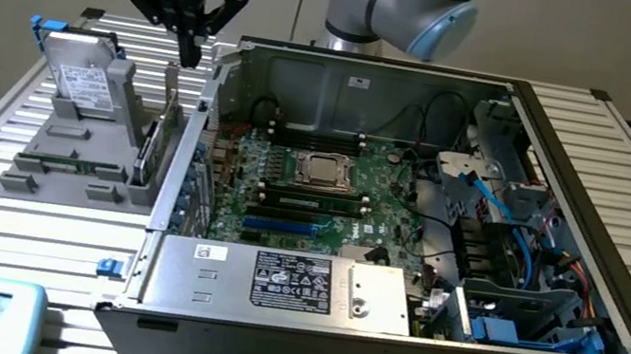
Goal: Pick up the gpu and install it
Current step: 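Reach for the gpu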
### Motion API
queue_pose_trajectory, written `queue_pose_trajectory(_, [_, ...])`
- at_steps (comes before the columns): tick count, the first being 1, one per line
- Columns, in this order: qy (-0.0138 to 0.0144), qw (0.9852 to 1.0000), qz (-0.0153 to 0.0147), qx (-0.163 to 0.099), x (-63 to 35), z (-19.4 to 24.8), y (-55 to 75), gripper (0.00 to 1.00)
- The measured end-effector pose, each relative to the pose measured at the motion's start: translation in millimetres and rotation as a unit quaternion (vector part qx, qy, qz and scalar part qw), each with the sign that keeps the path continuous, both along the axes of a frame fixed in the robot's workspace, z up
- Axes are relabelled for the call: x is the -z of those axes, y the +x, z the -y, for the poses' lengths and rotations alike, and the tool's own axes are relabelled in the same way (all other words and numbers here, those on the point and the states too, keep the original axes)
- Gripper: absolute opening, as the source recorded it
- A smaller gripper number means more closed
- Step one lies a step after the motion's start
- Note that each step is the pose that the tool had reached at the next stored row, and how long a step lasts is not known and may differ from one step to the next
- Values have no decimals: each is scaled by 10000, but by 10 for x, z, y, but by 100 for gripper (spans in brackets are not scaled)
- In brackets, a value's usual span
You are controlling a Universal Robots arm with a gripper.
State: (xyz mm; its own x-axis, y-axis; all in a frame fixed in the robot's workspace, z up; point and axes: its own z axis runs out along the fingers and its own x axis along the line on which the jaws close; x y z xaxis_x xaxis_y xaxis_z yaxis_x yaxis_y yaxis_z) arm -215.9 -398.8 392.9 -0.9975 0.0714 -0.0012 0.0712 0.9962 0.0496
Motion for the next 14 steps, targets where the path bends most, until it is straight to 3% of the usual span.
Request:
queue_pose_trajectory(10, [37, 10000, 0, 1, 0, 0, -287, 12])
queue_pose_trajectory(14, [42, 10000, 0, 0, 0, 0, -318, 12])
